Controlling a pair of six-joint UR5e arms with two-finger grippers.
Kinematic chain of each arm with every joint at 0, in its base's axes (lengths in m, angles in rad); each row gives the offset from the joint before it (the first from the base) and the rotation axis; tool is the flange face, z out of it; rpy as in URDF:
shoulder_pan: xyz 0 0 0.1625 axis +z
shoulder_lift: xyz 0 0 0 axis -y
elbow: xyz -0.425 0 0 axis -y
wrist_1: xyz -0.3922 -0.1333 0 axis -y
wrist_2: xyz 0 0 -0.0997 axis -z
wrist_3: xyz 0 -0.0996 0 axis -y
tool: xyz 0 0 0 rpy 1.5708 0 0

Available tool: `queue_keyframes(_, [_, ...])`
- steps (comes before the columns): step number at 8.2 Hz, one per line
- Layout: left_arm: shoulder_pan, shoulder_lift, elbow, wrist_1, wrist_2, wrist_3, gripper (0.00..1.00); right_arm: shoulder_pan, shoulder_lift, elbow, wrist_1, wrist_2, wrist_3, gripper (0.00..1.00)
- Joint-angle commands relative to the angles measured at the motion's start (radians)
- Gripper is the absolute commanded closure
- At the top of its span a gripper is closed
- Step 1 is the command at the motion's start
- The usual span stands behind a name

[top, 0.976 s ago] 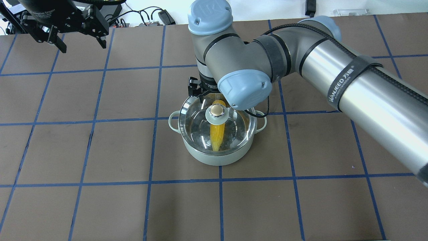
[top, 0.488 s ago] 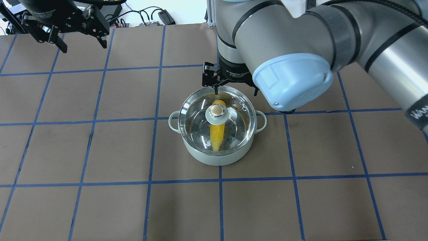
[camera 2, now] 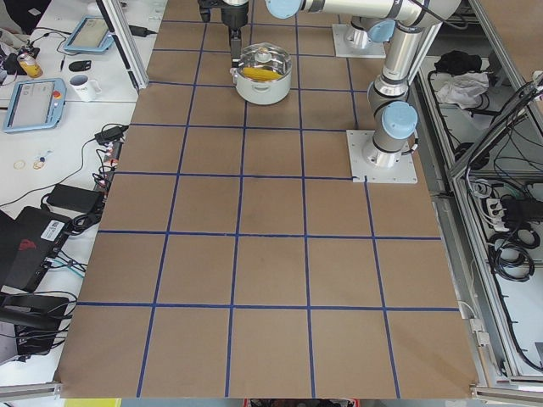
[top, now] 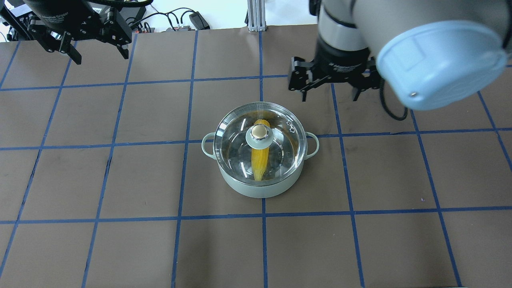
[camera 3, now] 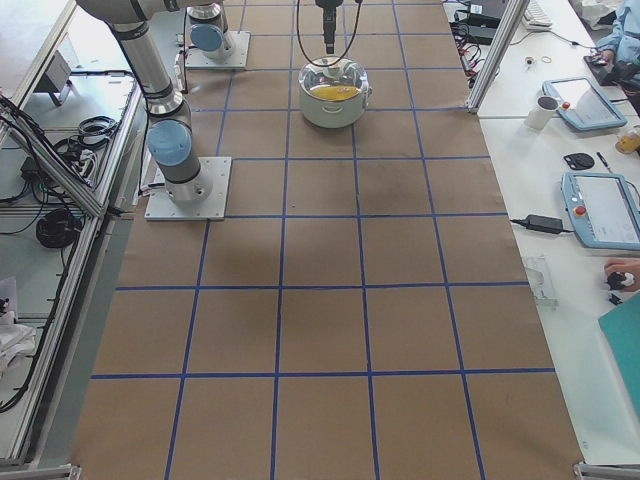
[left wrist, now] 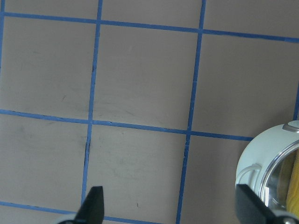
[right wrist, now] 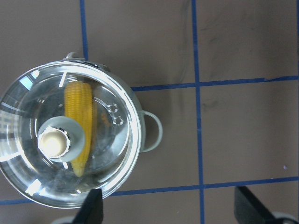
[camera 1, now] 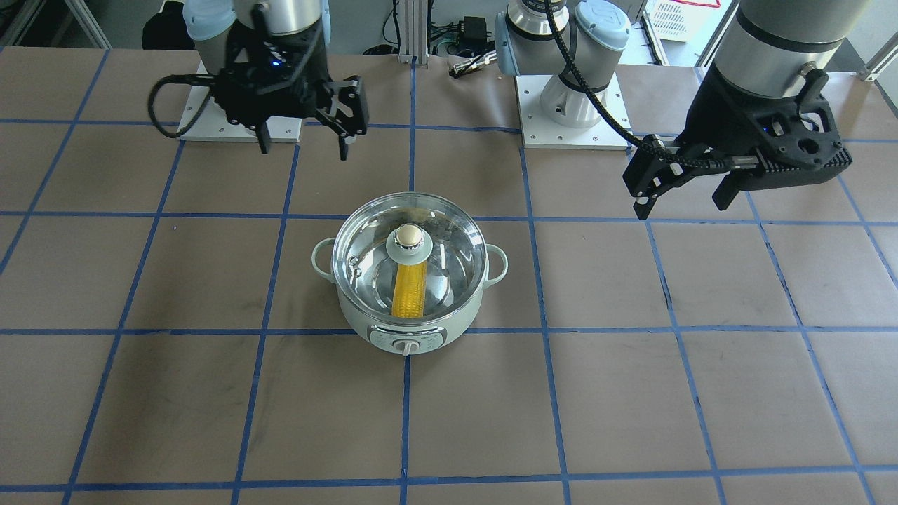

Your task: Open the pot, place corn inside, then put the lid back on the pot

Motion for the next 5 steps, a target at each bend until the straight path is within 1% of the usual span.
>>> queue_keyframes(1, [0.001,0.010,-0.001,-0.011,0.005,0.001,0.00,-0.249,-0.072,-0.007,0.076,0.024,-0.259,0.00])
queue_keyframes(2, [0.001,0.007,0.001,-0.005,-0.004,0.001,0.00,-0.247,-0.076,-0.002,0.100,0.027,-0.262,0.00])
queue_keyframes(5, [-0.002,0.007,0.002,-0.007,0.002,0.000,0.00,-0.245,-0.075,0.002,0.111,0.057,-0.272,0.00])
